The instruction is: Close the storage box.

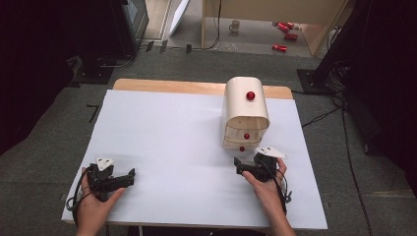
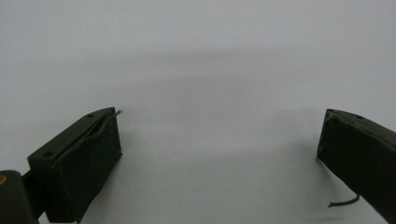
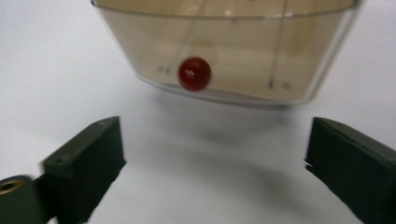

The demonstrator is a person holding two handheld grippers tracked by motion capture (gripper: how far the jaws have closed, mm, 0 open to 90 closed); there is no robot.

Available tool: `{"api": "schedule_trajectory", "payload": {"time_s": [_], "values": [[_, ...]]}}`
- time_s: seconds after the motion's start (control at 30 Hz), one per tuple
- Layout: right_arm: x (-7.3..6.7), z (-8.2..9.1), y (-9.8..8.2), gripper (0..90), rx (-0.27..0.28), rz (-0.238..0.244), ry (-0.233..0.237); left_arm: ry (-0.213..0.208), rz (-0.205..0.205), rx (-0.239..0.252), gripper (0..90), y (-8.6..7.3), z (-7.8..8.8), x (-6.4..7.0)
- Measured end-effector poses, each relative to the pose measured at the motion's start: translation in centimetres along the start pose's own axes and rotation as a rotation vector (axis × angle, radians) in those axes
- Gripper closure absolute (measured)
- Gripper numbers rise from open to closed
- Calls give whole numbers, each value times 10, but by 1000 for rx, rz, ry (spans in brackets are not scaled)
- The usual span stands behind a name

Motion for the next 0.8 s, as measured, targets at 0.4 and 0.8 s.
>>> {"api": "schedule_trajectory", "payload": {"time_s": [0.4,0.8], "values": [[34,47,-12,13,7,-7,-34,6,-5,-2,0,0,0,0],[76,76,-40,13,-7,-41,-76,9,-8,-3,0,0,0,0]]}}
Point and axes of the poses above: each handheld gripper's, and its own axes: z roughly backward along the jaws, y roughly out of its top, x roughly to its right, the point moved 10 cm from there along -z, roughly forward along the jaws, and after that the axes turned 5 degrees about y, right-handed, at the moved point
